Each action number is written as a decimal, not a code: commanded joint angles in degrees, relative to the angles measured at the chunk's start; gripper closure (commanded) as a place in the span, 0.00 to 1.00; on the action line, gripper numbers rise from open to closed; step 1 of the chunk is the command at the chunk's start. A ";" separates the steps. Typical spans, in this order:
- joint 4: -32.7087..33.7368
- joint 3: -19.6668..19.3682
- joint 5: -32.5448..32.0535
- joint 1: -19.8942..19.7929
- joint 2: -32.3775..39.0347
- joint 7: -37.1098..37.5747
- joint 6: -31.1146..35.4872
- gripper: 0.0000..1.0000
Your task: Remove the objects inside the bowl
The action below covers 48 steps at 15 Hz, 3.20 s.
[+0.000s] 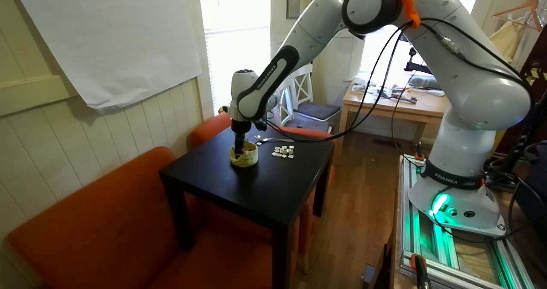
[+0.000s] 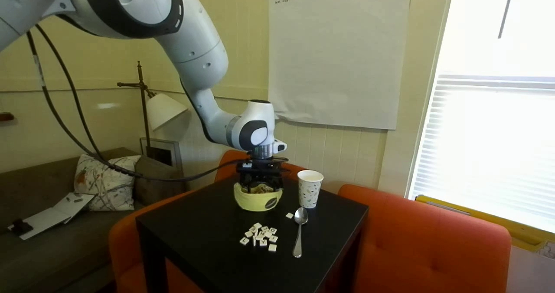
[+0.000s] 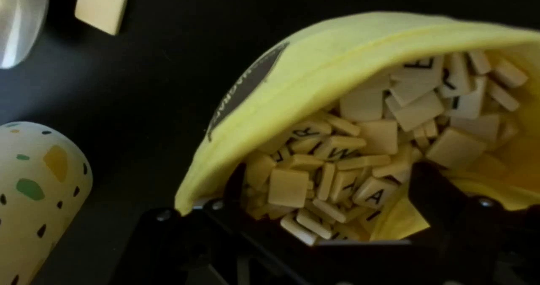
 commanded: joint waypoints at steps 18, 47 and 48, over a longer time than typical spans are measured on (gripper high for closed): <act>1.53 -0.60 2.20 0.95 -4.12 7.21 -9.17 0.99; -17.68 -19.43 3.36 10.26 -14.19 57.86 -10.18 0.31; -17.80 -19.71 2.82 10.69 -14.54 58.18 -10.39 0.23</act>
